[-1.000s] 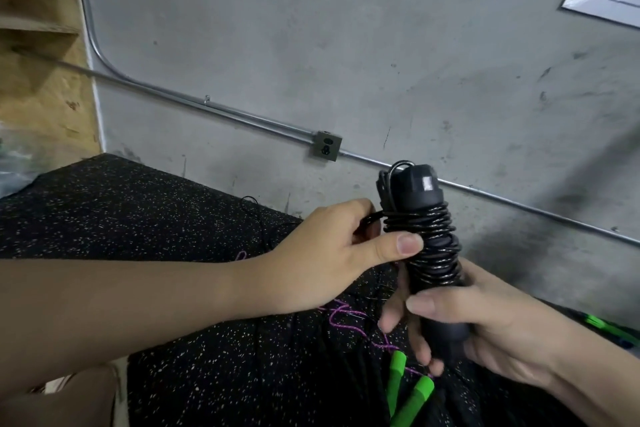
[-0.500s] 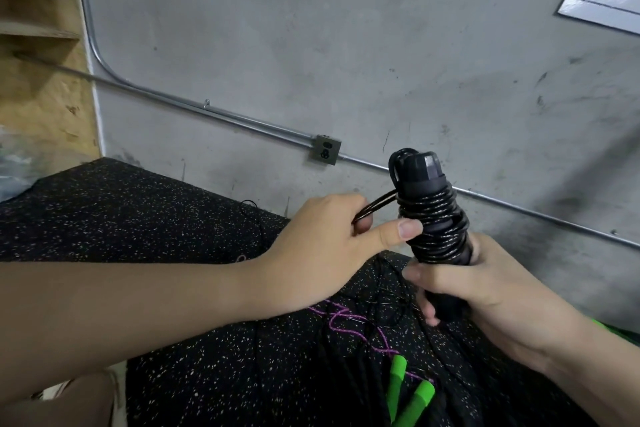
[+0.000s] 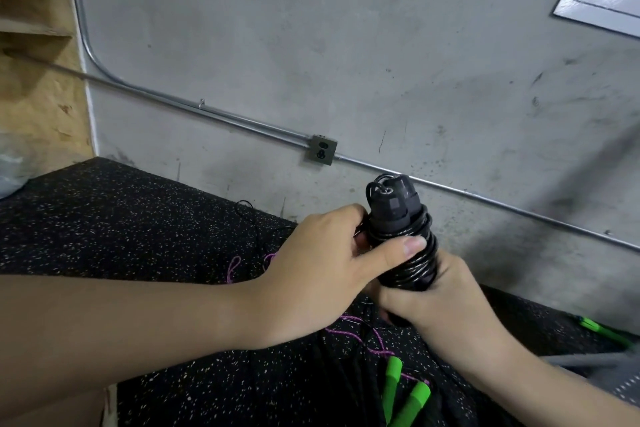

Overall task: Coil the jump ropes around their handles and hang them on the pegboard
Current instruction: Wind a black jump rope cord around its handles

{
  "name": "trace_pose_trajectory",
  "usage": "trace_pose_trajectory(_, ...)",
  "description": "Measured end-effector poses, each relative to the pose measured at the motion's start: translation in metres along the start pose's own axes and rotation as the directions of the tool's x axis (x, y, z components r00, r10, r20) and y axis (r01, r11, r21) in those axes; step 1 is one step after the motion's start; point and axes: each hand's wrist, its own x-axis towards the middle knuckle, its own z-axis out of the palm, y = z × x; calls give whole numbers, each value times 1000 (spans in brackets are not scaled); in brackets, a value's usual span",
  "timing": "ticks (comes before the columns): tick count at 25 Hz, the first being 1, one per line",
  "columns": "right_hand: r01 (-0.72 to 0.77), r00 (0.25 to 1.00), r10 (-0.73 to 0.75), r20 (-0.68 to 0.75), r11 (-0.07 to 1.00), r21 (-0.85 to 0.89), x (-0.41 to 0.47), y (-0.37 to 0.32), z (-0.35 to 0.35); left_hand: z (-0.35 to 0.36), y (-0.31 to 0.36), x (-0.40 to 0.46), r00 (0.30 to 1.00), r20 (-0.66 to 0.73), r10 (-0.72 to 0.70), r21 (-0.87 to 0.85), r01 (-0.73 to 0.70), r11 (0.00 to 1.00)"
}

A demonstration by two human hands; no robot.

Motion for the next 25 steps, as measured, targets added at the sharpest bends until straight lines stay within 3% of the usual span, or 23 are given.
trace_pose_trajectory(2,-36,999,35,38,999,1,-2,2,-1,-1,-2,1,998,56,10,-87,-5,996)
trace_pose_trajectory(3,-104,988,98,122,993,47,-3,-1,-5,-3,-3,1,995,95,8,-167,9,986)
trace_pose_trajectory(5,-347,878,243,413,916,200,-6,-7,-16,-10,-6,0,981,190,28,-297,30,954)
trace_pose_trajectory(7,-528,733,233,639,788,318,-11,-12,-28,-12,-4,-2,967,244,79,-330,6,944)
trace_pose_trajectory(8,-535,715,191,672,769,351,-12,-12,-31,-13,-3,-2,961,259,99,-350,-2,937)
trace_pose_trajectory(11,-333,811,107,576,893,303,-12,-10,-31,-17,0,5,943,322,87,-333,26,943)
trace_pose_trajectory(15,-107,943,48,329,981,161,-12,-7,-28,-23,-6,15,954,299,-34,51,20,999)
trace_pose_trajectory(20,24,991,-22,135,1000,-12,-13,-2,-31,-20,-3,17,972,228,-62,163,25,986)
trace_pose_trajectory(25,80,997,-76,32,984,-159,-9,4,-34,-16,4,12,988,151,-8,142,-13,990)
